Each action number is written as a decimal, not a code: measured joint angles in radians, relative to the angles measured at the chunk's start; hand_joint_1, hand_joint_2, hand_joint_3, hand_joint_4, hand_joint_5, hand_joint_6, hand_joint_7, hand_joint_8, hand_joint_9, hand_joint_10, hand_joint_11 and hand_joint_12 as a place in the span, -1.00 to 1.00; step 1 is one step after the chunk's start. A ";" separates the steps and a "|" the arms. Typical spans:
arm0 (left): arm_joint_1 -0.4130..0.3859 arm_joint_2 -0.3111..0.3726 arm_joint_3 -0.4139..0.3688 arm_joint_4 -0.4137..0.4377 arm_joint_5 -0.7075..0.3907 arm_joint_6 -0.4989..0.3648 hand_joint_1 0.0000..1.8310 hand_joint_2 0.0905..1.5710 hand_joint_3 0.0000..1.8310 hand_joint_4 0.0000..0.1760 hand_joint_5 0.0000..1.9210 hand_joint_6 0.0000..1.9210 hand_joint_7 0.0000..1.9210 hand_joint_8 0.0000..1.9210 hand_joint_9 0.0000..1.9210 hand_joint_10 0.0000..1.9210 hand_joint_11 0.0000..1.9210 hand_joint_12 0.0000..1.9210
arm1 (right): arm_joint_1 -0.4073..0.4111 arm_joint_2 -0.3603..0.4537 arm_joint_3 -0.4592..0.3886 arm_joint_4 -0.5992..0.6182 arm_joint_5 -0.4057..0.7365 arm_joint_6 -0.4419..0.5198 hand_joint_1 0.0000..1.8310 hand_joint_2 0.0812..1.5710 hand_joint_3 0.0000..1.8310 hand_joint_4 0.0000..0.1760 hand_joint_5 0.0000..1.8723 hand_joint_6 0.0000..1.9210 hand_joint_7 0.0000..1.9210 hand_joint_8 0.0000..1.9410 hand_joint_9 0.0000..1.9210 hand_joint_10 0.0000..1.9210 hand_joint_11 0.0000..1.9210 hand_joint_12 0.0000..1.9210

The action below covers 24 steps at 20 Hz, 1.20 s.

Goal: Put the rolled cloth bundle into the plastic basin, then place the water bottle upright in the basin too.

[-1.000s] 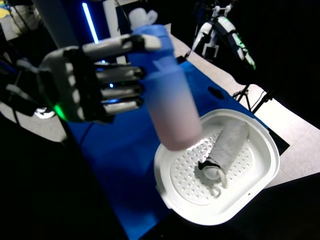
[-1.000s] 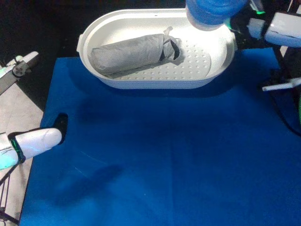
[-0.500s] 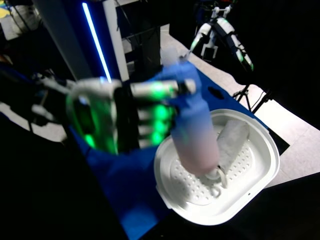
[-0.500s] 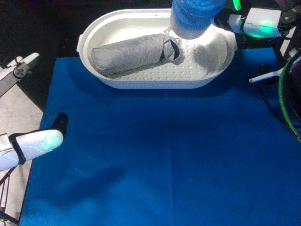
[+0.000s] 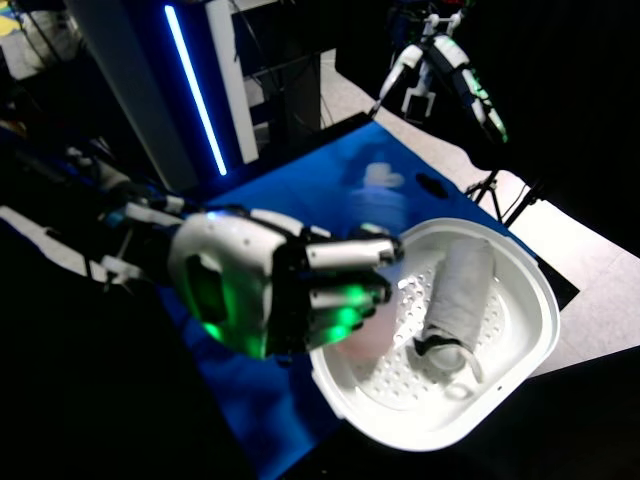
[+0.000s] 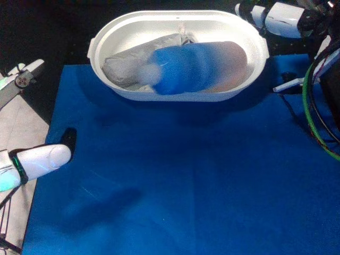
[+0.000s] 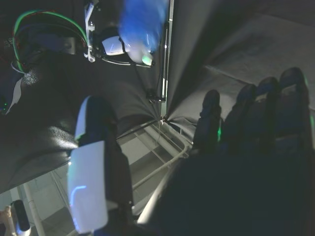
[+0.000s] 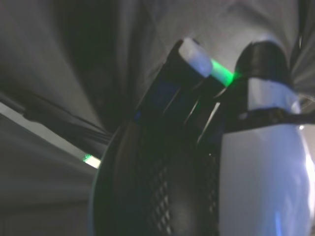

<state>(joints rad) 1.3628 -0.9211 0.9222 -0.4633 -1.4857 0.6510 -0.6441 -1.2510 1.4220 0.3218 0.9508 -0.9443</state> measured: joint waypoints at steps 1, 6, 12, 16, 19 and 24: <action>0.000 0.000 0.000 0.001 0.000 0.000 -0.38 0.01 -1.00 1.00 -0.84 -1.00 -1.00 -1.00 -1.00 -1.00 -1.00 -1.00 | 0.000 0.000 0.000 -0.001 0.000 0.000 0.61 0.45 -1.00 1.00 -0.31 1.00 -0.10 1.00 0.06 1.00 0.11 1.00; 0.000 -0.003 0.000 -0.001 -0.001 -0.001 -0.36 0.01 -1.00 1.00 -0.83 -1.00 -1.00 -1.00 -1.00 -1.00 -1.00 -1.00 | 0.000 0.002 -0.001 -0.010 -0.001 0.000 0.57 0.47 -1.00 1.00 -0.29 1.00 -0.06 1.00 0.12 1.00 0.17 1.00; 0.000 -0.005 0.000 -0.002 -0.010 -0.004 -0.40 0.02 -1.00 1.00 -0.85 -1.00 -1.00 -1.00 -1.00 -1.00 -1.00 -1.00 | -0.007 0.082 -0.092 -0.133 0.016 0.000 0.65 0.47 -1.00 0.33 -0.29 1.00 -0.08 1.00 0.12 1.00 0.24 1.00; 0.000 -0.003 0.000 -0.004 -0.026 -0.005 -0.38 0.06 -0.99 1.00 -0.86 -1.00 -1.00 -1.00 -1.00 -1.00 -1.00 -1.00 | -0.058 0.185 -0.185 -0.171 0.125 0.001 0.61 0.46 -1.00 -0.49 -0.27 1.00 -0.08 1.00 0.09 1.00 0.19 1.00; 0.010 0.004 0.000 -0.006 -0.040 -0.005 -0.36 0.08 -0.99 1.00 -0.85 -1.00 -1.00 -1.00 -1.00 -1.00 -1.00 -1.00 | -0.124 0.290 -0.283 -0.187 0.203 -0.036 0.61 0.45 -1.00 -0.78 -0.25 1.00 -0.06 1.00 0.12 1.00 0.26 1.00; 0.039 0.022 -0.016 -0.019 -0.069 -0.008 -0.33 0.06 -1.00 1.00 -0.83 -0.99 -1.00 -1.00 -1.00 -1.00 -1.00 -1.00 | -0.254 0.385 -0.392 -0.200 0.263 -0.084 0.53 0.45 -1.00 -1.00 -0.31 1.00 -0.09 1.00 0.16 1.00 0.32 1.00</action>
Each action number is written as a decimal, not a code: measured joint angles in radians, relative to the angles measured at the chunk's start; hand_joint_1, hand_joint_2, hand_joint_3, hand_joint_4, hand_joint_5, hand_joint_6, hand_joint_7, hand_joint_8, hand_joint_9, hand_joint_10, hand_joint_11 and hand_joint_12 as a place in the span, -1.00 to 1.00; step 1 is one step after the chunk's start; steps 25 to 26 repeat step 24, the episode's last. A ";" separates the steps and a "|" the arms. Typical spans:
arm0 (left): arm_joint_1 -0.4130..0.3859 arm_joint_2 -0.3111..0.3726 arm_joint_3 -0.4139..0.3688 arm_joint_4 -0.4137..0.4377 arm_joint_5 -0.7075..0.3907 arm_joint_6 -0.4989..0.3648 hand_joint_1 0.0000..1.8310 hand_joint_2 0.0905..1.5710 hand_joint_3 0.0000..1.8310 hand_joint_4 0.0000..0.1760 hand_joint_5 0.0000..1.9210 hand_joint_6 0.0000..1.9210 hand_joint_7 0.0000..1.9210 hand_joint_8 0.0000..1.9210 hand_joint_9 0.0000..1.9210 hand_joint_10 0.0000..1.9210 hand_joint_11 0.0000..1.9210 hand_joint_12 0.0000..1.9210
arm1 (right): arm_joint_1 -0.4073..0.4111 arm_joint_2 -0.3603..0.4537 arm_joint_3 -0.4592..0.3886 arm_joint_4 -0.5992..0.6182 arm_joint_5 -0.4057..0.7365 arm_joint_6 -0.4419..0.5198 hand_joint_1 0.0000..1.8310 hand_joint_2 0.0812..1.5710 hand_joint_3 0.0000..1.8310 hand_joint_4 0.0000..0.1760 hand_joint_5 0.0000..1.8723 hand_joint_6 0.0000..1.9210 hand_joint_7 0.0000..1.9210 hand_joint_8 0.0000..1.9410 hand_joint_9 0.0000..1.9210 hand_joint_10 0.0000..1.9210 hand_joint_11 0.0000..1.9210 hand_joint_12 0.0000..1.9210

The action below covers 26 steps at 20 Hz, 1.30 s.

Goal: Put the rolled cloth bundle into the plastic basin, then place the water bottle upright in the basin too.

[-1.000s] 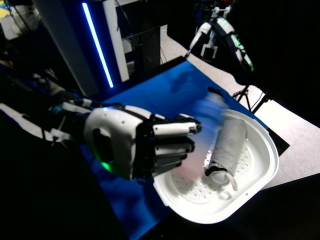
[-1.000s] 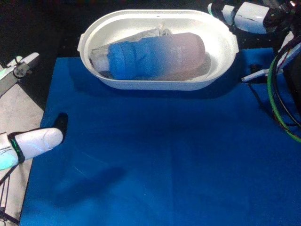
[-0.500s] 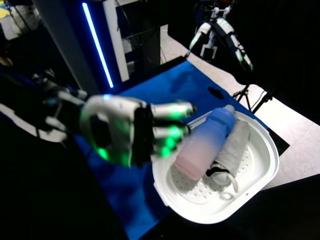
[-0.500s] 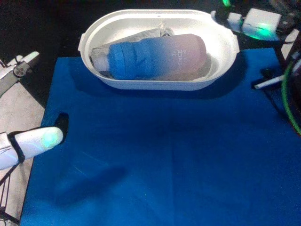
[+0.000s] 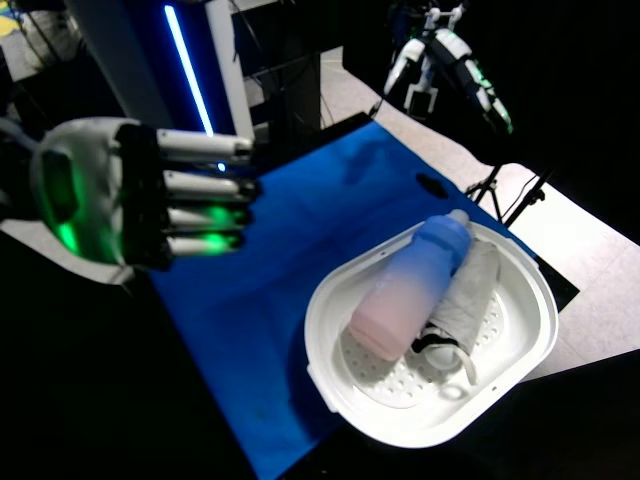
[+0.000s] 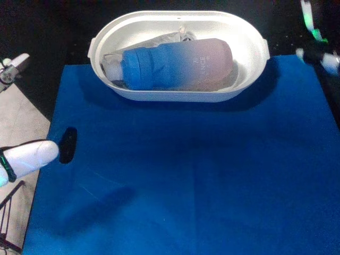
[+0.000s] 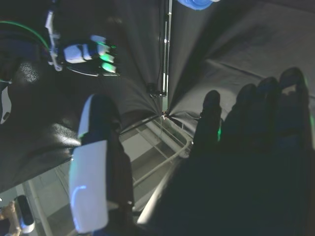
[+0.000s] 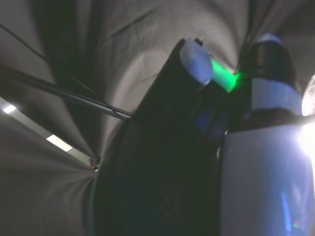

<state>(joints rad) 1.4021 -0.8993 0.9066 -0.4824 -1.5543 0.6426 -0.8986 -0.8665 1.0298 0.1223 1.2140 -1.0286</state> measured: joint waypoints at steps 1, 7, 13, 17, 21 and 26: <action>0.002 0.006 0.000 0.000 -0.016 0.000 -0.31 0.05 -1.00 1.00 -0.82 -0.99 -1.00 -1.00 -1.00 -1.00 -1.00 -1.00 | -0.049 0.024 -0.032 0.011 0.032 -0.018 0.58 0.45 -1.00 -1.00 -0.32 1.00 -0.10 1.00 0.18 1.00 0.36 1.00; 0.017 0.031 -0.011 0.009 -0.045 0.000 -0.41 0.04 -1.00 1.00 -0.85 -1.00 -1.00 -1.00 -1.00 -1.00 -1.00 -1.00 | -0.249 0.099 -0.137 0.114 0.146 -0.080 0.25 0.60 -0.98 -1.00 -0.29 0.42 -0.23 0.74 -0.19 0.91 -0.14 1.00; 0.026 0.056 -0.023 0.006 -0.048 0.000 -0.59 0.11 -0.99 1.00 -0.88 -1.00 -0.93 -0.99 -0.97 -0.99 -0.91 -0.96 | -0.511 0.113 -0.230 0.309 0.298 -0.085 -0.87 0.87 -1.00 -1.00 -0.50 -1.00 -0.43 -1.00 -0.52 -1.00 -0.99 -0.09; 0.026 0.058 -0.031 -0.001 -0.051 0.000 -0.71 0.12 -1.00 1.00 -0.86 -1.00 -0.93 -1.00 -0.96 -0.99 -0.90 -0.95 | -0.605 0.113 -0.269 0.385 0.399 -0.084 -1.00 0.86 -1.00 -0.46 -0.66 -1.00 -0.64 -1.00 -0.71 -1.00 -1.00 -0.40; 0.032 0.058 -0.031 -0.006 -0.050 0.000 -0.90 0.20 -0.99 1.00 -0.85 -1.00 -0.93 -1.00 -0.95 -1.00 -0.88 -0.94 | -0.615 0.114 -0.269 0.387 0.419 -0.084 -1.00 0.84 -1.00 -0.51 -0.73 -1.00 -0.72 -1.00 -0.79 -1.00 -1.00 -0.49; 0.037 0.058 -0.031 -0.008 -0.051 0.000 -0.95 0.27 -0.98 1.00 -0.84 -1.00 -0.94 -1.00 -0.97 -1.00 -0.89 -0.94 | -0.615 0.114 -0.269 0.389 0.420 -0.084 -1.00 0.79 -1.00 -0.25 -0.76 -1.00 -0.74 -1.00 -0.80 -1.00 -1.00 -0.52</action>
